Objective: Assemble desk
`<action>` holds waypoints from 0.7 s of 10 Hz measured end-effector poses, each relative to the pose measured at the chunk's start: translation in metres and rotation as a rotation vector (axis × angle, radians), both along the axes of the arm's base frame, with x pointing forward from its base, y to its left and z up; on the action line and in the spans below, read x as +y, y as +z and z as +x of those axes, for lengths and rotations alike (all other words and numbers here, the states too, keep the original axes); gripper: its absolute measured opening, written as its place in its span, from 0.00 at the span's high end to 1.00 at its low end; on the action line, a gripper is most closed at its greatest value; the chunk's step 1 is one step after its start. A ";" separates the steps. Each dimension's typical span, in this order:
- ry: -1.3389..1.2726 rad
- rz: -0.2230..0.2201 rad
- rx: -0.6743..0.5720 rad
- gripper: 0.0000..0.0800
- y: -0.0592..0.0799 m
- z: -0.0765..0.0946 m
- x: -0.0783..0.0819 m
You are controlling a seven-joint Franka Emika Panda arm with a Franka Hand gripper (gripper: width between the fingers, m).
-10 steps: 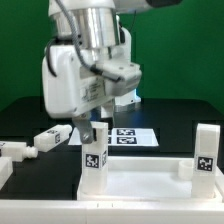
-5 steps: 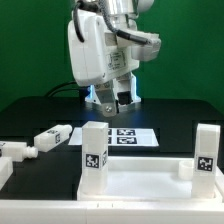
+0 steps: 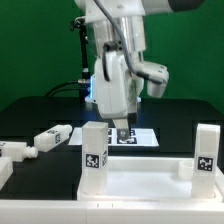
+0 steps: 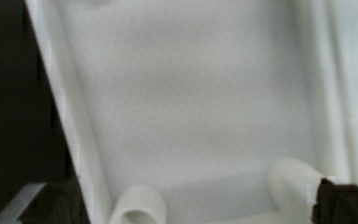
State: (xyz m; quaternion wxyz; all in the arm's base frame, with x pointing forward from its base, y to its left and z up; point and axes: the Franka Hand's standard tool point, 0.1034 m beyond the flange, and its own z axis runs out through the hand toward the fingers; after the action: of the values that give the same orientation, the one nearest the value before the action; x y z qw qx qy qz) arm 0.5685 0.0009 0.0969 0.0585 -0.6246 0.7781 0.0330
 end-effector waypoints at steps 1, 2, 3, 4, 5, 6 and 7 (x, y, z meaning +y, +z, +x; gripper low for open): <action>-0.015 0.000 0.037 0.19 -0.008 -0.006 0.009; -0.003 0.004 0.030 0.19 -0.007 -0.005 0.009; -0.003 0.003 0.031 0.19 -0.007 -0.005 0.008; 0.059 -0.012 0.035 0.19 -0.009 -0.008 0.011; 0.143 -0.034 0.044 0.19 -0.013 -0.013 0.017; 0.183 -0.048 0.049 0.19 -0.020 -0.023 0.023; 0.217 -0.069 0.054 0.19 -0.029 -0.032 0.027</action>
Offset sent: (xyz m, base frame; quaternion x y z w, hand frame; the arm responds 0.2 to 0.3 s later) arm 0.0000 0.0000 0.0000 0.0000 0.0000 0.0000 1.0000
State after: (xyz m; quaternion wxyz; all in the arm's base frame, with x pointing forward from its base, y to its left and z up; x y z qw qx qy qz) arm 0.5360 0.0279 0.0680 0.0120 -0.7056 0.7079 0.0292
